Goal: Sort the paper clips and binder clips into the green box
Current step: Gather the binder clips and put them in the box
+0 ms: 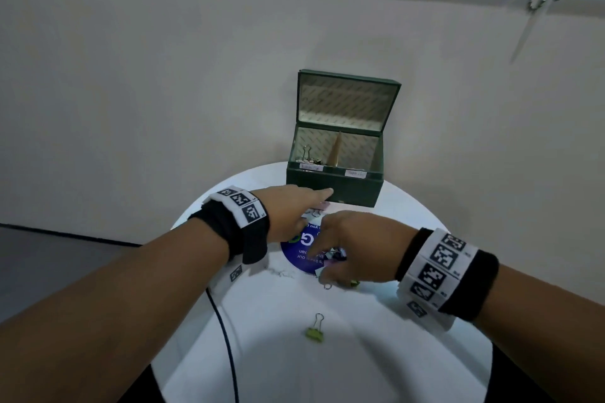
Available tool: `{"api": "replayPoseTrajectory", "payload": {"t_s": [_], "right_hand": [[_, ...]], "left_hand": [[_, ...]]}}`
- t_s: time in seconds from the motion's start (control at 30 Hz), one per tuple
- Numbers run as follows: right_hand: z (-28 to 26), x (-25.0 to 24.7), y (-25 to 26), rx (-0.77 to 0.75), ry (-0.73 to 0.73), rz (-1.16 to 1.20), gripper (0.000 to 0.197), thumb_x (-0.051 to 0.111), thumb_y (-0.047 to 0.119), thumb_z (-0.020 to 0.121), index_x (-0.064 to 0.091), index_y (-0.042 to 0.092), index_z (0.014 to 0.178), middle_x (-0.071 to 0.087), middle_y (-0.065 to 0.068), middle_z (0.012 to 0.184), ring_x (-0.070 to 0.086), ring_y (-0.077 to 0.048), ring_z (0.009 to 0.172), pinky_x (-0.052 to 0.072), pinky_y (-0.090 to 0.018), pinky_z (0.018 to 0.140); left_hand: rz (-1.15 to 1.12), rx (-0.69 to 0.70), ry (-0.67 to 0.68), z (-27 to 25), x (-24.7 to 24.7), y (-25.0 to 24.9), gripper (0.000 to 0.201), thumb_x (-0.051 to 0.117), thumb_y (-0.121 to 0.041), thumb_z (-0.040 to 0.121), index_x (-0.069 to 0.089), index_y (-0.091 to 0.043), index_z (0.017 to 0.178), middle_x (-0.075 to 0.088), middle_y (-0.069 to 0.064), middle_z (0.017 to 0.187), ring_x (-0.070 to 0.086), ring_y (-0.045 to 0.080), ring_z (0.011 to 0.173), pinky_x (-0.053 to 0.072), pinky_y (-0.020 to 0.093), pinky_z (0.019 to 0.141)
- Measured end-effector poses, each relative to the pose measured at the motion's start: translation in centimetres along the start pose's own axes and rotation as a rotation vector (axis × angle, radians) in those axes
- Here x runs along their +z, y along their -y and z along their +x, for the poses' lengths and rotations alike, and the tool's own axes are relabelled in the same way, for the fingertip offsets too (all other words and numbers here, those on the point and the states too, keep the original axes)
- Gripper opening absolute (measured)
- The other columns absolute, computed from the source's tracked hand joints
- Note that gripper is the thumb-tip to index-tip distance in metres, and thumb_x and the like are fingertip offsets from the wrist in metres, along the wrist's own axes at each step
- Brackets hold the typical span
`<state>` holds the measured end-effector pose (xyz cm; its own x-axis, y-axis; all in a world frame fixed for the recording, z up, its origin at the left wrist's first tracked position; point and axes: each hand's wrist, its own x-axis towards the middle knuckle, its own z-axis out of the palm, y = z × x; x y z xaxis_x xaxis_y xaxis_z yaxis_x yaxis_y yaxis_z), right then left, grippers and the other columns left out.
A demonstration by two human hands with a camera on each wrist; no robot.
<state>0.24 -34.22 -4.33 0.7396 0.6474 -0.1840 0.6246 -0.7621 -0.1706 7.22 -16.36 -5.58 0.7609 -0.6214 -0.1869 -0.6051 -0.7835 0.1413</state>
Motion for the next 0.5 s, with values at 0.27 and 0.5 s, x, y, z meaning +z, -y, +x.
{"api": "replayPoseTrajectory", "payload": {"t_s": [0.27, 0.5], "right_hand": [[-0.5, 0.1, 0.2, 0.074, -0.043, 0.179, 0.013, 0.074, 0.021, 0.078, 0.065, 0.025, 0.087, 0.064, 0.004, 0.103, 0.057, -0.016, 0.096, 0.055, -0.036, 0.083], [-2.5, -2.8, -2.1, 0.288, -0.202, 0.957, 0.021, 0.047, -0.012, 0.088, 0.057, 0.004, 0.096, 0.063, -0.012, 0.064, 0.065, -0.032, 0.063, 0.056, -0.043, 0.063]], "left_hand": [[0.059, -0.073, -0.044, -0.2, -0.1, 0.1, 0.029, 0.061, -0.038, 0.093, 0.064, -0.024, 0.118, 0.051, 0.001, 0.118, 0.057, 0.022, 0.104, 0.047, 0.031, 0.088], [-0.094, -0.050, -0.113, -2.2, -0.1, -1.4, 0.021, 0.060, -0.035, 0.087, 0.046, -0.032, 0.102, 0.057, -0.012, 0.083, 0.056, 0.013, 0.077, 0.044, 0.028, 0.064]]}}
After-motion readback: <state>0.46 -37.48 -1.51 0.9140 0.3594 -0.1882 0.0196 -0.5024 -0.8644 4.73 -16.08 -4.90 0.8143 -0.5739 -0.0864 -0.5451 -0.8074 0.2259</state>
